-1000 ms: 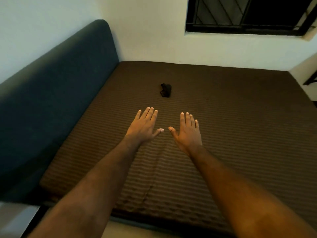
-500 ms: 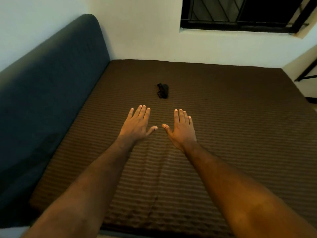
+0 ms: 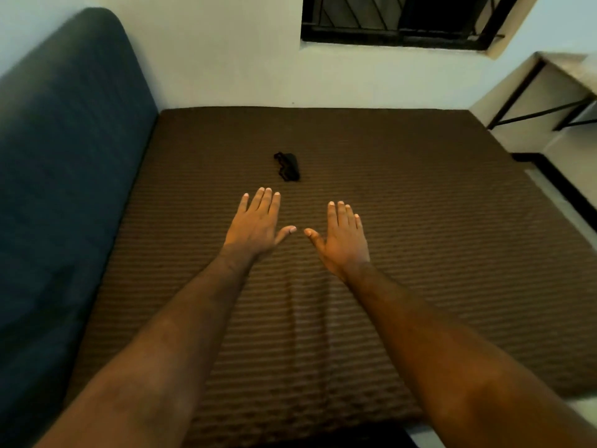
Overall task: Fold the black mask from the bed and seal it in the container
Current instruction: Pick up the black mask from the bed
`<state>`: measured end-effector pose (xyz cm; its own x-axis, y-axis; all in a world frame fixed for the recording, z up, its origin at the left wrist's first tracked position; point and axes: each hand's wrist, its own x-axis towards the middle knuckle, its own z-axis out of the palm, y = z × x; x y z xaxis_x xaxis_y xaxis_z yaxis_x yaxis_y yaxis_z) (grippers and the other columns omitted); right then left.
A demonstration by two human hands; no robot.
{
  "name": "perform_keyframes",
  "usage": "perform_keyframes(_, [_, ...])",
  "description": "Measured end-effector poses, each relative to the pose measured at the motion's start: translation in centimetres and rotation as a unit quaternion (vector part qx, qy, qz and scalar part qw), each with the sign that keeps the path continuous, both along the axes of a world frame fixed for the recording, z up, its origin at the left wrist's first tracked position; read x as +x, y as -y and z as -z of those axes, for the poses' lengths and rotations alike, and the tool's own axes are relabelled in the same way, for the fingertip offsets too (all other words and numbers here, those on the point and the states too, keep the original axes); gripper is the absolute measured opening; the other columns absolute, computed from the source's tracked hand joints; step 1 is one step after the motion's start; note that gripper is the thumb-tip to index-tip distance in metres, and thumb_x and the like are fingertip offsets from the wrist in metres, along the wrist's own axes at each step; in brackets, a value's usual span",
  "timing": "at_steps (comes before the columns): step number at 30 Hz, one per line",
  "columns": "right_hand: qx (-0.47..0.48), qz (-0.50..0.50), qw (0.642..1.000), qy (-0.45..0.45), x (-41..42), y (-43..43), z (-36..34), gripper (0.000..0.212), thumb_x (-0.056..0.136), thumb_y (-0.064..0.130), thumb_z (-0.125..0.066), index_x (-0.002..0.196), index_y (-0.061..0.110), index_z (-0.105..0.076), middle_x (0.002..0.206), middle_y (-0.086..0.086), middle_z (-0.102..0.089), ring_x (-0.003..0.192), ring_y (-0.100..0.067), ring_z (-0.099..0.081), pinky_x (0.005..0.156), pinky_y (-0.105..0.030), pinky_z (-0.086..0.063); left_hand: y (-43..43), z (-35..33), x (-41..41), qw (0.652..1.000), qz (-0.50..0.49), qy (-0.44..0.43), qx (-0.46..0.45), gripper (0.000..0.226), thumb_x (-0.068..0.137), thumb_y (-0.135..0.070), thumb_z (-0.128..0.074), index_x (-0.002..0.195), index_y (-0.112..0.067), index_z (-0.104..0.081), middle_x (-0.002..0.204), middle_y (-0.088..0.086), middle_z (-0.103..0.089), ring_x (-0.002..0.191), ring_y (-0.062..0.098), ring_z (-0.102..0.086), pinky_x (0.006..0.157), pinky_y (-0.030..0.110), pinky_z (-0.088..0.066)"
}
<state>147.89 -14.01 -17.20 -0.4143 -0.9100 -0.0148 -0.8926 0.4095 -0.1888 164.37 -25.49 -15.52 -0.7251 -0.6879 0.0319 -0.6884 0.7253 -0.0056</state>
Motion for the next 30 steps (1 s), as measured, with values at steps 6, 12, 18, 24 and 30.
perform_keyframes(6, [0.0,0.027,1.0,-0.004,2.7,2.2,-0.9,0.085,0.096,0.068,-0.02,0.156,0.008,-0.01,0.163,-0.016,-0.01,0.151,-0.028,-0.004,0.123,-0.045,-0.006,1.4,-0.9,1.9,1.0,-0.003,-0.025,-0.005,0.084,0.093,-0.064,-0.027,0.15,-0.004,-0.016,0.158,0.018,-0.019,0.148,0.028,-0.012,0.119,0.05,-0.009])
perform_keyframes(12, [-0.009,0.006,1.0,-0.024,2.5,5.3,-2.1,0.086,0.095,0.068,-0.019,0.155,0.008,-0.009,0.163,-0.016,-0.009,0.151,-0.028,-0.004,0.123,-0.045,-0.005,2.8,-2.0,2.3,0.999,-0.025,-0.045,-0.006,0.085,0.092,-0.066,-0.021,0.151,-0.005,-0.014,0.159,0.017,-0.018,0.148,0.027,-0.01,0.12,0.049,-0.008])
perform_keyframes(18, [-0.031,-0.016,0.999,-0.038,-1.3,11.1,-2.0,0.085,0.095,0.068,-0.02,0.156,0.009,-0.009,0.163,-0.015,-0.01,0.151,-0.028,-0.006,0.123,-0.045,-0.006,6.4,-2.5,1.4,0.994,-0.073,-0.083,0.015,0.087,0.091,-0.068,-0.021,0.152,-0.008,-0.012,0.16,0.015,-0.014,0.149,0.025,-0.007,0.12,0.049,-0.007])
perform_keyframes(24, [-0.022,-0.028,0.999,-0.017,-7.2,19.2,1.1,0.084,0.096,0.067,-0.023,0.156,0.01,-0.01,0.163,-0.015,-0.011,0.151,-0.028,-0.006,0.123,-0.045,-0.007,12.5,0.7,-0.9,0.987,-0.137,-0.086,0.023,0.088,0.089,-0.071,-0.018,0.152,-0.01,-0.011,0.16,0.013,-0.013,0.149,0.024,-0.006,0.12,0.048,-0.007])
perform_keyframes(30, [-0.006,-0.031,0.999,0.013,-11.9,28.2,8.0,0.083,0.096,0.065,-0.028,0.155,0.009,-0.014,0.162,-0.016,-0.015,0.15,-0.029,-0.011,0.122,-0.045,-0.01,19.4,5.8,-6.0,0.987,-0.15,-0.049,0.042,0.087,0.091,-0.07,-0.022,0.152,-0.01,-0.013,0.16,0.012,-0.016,0.148,0.024,-0.009,0.119,0.047,-0.008])
